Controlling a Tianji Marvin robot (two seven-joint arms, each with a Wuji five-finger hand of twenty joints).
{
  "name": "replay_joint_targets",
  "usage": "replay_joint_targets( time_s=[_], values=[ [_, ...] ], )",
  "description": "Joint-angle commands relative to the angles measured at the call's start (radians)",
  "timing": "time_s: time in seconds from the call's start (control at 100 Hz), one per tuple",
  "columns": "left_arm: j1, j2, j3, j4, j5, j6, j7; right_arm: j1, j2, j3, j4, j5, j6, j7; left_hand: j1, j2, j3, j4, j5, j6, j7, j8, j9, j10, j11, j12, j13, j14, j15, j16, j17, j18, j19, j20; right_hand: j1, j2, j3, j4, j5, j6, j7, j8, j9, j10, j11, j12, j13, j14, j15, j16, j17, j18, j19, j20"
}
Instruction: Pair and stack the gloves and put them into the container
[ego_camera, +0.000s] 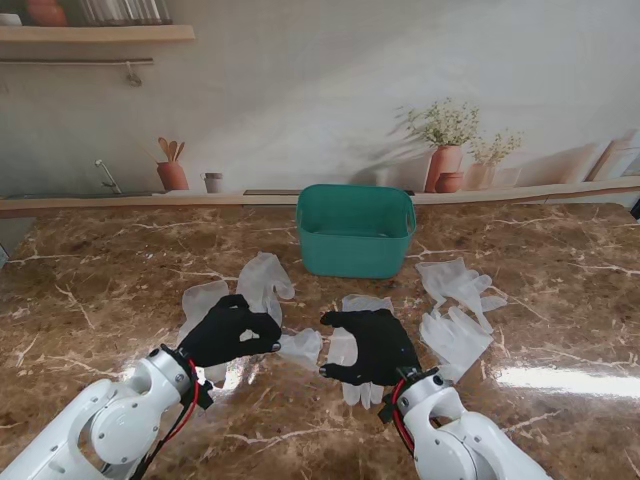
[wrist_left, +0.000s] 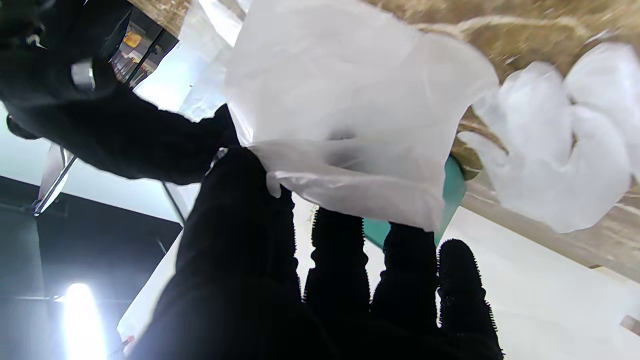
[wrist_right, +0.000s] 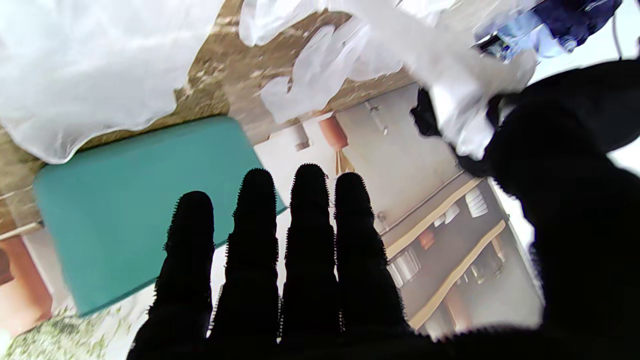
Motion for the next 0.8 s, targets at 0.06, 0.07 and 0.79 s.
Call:
replay_joint_targets(
  time_s=[0.06, 0.07, 0.79],
  values=[
    [0.006, -0.012, 0.003, -0.048, -0.033, 0.025, 0.0, 0.009, -0.004, -0.037, 0.006, 0.005, 0.012, -0.011, 0.048, 0.039, -0.001, 0.033, 0.034, -0.004, 0.051, 0.018, 0.075, 0.013, 0.004, -0.013, 0.064, 0.028, 0.027, 0.011, 0.0, 0.027, 0.102, -0.007, -0.038, -0.043, 0.03, -0.028, -0.017, 0.005, -0.008, 0.003, -0.018, -0.006, -0.012, 0.001, -0.028, -0.023, -0.012, 0.008, -0.012, -0.023, -0.032, 0.025],
    [0.007, -0.013, 0.002, -0.05, -0.036, 0.026, 0.0, 0.01, -0.005, -0.038, 0.007, 0.004, 0.013, -0.014, 0.048, 0.039, -0.001, 0.033, 0.035, -0.004, 0.051, 0.017, 0.077, 0.013, 0.003, -0.013, 0.066, 0.026, 0.028, 0.012, 0.001, 0.027, 0.105, -0.007, -0.038, -0.043, 0.031, -0.028, -0.016, 0.004, -0.007, 0.003, -0.016, -0.006, -0.011, 0.002, -0.026, -0.023, -0.011, 0.008, -0.011, -0.022, -0.033, 0.026],
    [0.021, -0.021, -0.006, -0.19, -0.129, 0.12, -0.027, -0.025, -0.039, -0.054, -0.025, -0.064, 0.055, -0.287, 0.051, 0.026, 0.007, 0.038, 0.039, 0.037, 0.06, -0.011, 0.171, 0.042, -0.007, -0.069, 0.136, 0.031, 0.075, 0.031, 0.016, 0.062, 0.251, -0.048, -0.005, -0.016, 0.024, -0.023, 0.013, -0.023, 0.126, 0.162, 0.008, -0.024, 0.155, 0.112, 0.057, -0.045, 0.232, 0.142, 0.073, -0.035, 0.182, 0.186]
  ],
)
